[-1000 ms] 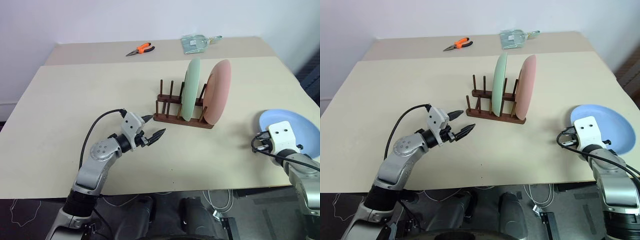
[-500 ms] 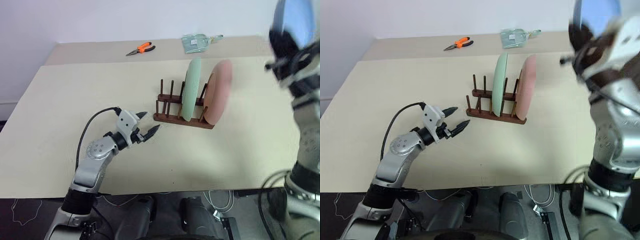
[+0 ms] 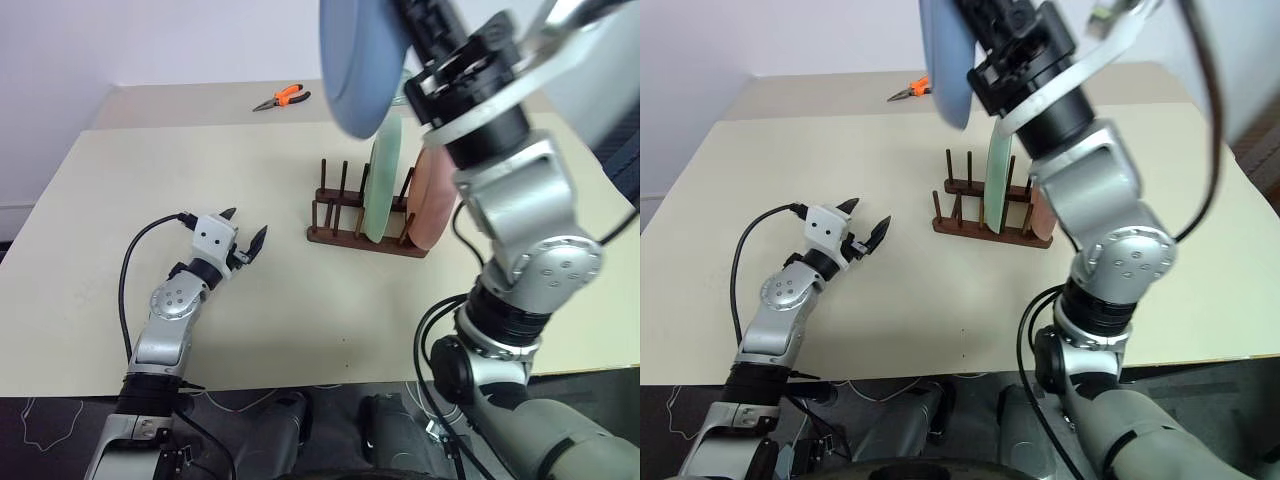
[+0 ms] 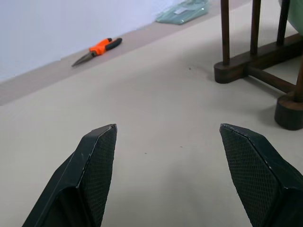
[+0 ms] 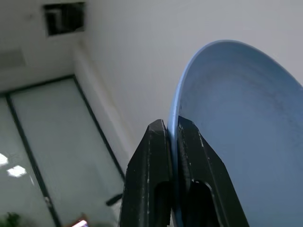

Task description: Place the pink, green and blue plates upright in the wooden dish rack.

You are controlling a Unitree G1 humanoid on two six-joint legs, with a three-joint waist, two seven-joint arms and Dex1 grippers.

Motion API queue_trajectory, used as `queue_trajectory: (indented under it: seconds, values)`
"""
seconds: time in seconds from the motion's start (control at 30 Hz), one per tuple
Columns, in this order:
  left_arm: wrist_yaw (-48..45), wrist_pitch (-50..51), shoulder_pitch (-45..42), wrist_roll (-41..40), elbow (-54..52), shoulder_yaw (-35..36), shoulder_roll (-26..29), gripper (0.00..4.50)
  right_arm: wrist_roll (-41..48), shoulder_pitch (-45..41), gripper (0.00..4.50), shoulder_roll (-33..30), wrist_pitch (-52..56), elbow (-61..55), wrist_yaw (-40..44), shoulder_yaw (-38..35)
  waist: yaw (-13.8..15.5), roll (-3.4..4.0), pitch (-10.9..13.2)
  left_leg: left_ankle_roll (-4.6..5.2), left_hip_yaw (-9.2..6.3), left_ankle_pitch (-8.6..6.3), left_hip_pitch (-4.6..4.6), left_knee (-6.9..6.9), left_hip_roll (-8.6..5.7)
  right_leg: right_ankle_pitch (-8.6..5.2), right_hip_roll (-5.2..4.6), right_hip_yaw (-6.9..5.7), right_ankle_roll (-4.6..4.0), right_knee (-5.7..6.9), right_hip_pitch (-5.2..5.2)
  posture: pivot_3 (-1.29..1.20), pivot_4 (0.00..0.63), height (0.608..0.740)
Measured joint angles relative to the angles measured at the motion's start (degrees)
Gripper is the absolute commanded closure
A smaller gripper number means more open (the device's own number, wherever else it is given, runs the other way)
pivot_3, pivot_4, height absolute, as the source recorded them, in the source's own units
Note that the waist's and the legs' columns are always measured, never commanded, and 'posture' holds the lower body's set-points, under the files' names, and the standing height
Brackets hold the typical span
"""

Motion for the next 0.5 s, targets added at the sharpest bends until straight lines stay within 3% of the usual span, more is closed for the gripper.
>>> queue_trajectory:
  seconds: [0.5]
  values:
    - [-0.5,0.4,1.7,0.5,-1.4,-0.2,-0.2,0.92,-2.5,4.4,4.46,5.7,-1.3,6.0,-9.9,6.0,-1.4,0.05,0.0,-0.08,0.03,0.05,-0.01,-0.14,0.02,0.00,0.04,0.04,-0.02,0.14,-0.26,0.00,0.150,0.729]
